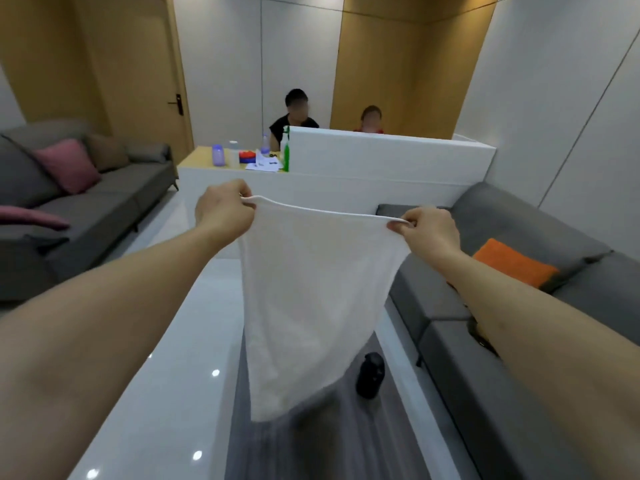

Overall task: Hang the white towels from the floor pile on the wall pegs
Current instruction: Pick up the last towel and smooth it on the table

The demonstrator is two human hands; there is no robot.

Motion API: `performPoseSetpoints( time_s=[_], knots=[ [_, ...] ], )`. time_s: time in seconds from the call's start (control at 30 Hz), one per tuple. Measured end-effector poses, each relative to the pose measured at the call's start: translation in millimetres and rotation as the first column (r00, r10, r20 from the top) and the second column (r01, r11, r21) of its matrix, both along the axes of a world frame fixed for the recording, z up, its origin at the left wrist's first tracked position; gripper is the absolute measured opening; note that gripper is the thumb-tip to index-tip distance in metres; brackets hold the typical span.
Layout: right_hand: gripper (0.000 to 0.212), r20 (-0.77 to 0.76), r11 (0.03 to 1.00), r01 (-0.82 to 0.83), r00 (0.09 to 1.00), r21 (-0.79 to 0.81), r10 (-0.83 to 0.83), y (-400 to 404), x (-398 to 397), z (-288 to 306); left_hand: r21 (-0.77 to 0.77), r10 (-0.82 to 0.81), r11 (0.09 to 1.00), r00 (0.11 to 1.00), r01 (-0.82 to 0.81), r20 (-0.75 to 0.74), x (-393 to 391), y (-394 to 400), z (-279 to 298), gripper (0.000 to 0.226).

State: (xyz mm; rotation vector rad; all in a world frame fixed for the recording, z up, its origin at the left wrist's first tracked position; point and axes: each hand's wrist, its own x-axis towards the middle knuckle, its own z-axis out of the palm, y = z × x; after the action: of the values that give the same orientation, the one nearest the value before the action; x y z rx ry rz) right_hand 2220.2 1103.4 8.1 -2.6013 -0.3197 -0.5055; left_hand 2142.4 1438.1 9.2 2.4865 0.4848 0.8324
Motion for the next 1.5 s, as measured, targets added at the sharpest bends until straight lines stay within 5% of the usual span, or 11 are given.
performPoseSetpoints(
  time_s=[0.2,0.33,0.63,1.13,1.5],
  knots=[
    [0.013,0.130,0.987,-0.128,0.985,0.097,0.115,20,57,18,-0.213,0.078,0.976,0.976,-0.034,0.201,29,13,33,0.014],
    [0.013,0.192,0.982,-0.169,0.970,0.083,0.151,10,57,13,-0.166,0.089,0.985,0.964,-0.048,0.252,13,2,35,0.015],
    [0.020,0.118,0.924,-0.352,0.934,0.151,0.337,-52,-43,-66,-0.250,0.172,0.960,0.967,-0.122,0.190,-115,-66,-56,0.006],
    [0.014,-0.436,0.940,-0.324,0.835,0.105,0.336,-211,-247,-354,-0.378,0.141,0.875,0.908,-0.301,-0.395,-358,-228,-343,0.009],
    [0.016,-0.629,0.969,-0.248,0.755,-0.012,0.185,-207,-243,-423,-0.355,0.041,0.883,0.804,-0.307,-0.594,-347,-224,-417,0.023]
  ],
)
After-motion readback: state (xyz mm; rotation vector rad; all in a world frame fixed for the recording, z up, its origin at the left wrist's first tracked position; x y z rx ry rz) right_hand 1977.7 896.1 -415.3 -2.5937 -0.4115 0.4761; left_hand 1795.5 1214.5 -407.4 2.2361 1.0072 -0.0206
